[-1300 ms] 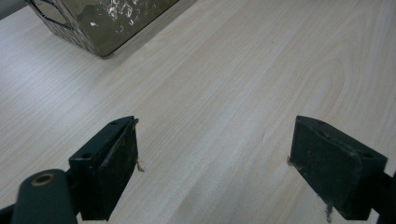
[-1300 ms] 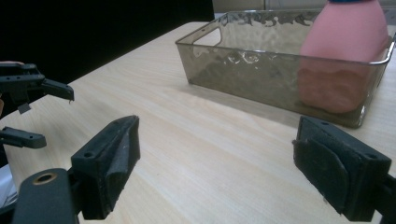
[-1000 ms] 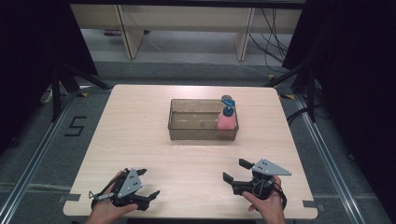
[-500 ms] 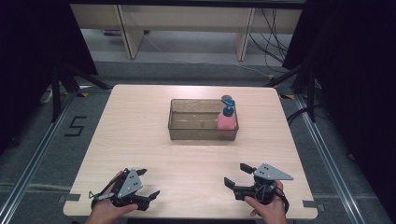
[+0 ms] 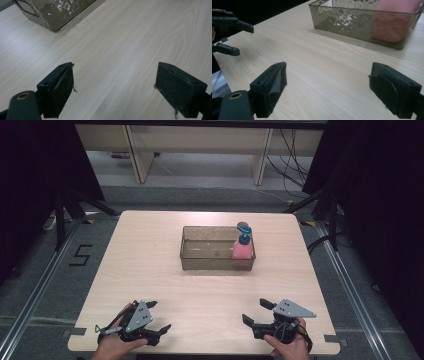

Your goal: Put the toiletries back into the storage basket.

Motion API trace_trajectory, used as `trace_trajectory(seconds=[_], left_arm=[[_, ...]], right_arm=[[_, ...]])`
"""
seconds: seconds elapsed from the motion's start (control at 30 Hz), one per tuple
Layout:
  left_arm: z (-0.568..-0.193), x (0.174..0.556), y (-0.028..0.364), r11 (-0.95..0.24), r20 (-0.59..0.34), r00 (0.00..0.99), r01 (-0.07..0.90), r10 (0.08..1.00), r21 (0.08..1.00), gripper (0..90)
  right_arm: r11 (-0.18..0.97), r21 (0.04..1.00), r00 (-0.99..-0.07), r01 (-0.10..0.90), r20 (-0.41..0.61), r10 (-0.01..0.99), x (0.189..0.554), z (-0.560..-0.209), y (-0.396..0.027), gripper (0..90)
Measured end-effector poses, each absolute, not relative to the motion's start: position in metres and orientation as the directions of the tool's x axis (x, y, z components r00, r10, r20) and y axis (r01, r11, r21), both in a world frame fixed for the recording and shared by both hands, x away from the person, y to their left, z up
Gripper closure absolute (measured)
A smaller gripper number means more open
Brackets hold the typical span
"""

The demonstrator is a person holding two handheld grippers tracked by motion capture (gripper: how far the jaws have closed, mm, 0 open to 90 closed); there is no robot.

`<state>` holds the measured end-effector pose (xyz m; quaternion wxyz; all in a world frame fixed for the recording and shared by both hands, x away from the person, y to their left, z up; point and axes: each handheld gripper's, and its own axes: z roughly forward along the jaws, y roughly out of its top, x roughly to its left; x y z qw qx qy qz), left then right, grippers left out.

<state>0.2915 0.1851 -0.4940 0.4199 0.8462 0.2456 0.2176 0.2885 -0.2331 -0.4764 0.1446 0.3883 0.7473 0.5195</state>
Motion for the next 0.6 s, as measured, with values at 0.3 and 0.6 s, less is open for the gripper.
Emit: trace_trajectory(seconds=[0.3, 0.6], left_arm=[[-0.4940, 0.2916, 0.1852, -0.528, 0.163, 0.785, 0.232, 0.598, 0.817, 14.9], [-0.4940, 0.2916, 0.1852, -0.527, 0.164, 0.784, 0.232, 0.598, 0.817, 14.9]], right_arm=[[0.154, 0.873, -0.635, 0.463, 0.205, 0.745, 0.2816, -0.4765, -0.2366, 15.6], [0.166, 0.888, -0.645, 0.428, 0.172, 0.744, 0.2793, -0.4786, -0.2410, 15.5]])
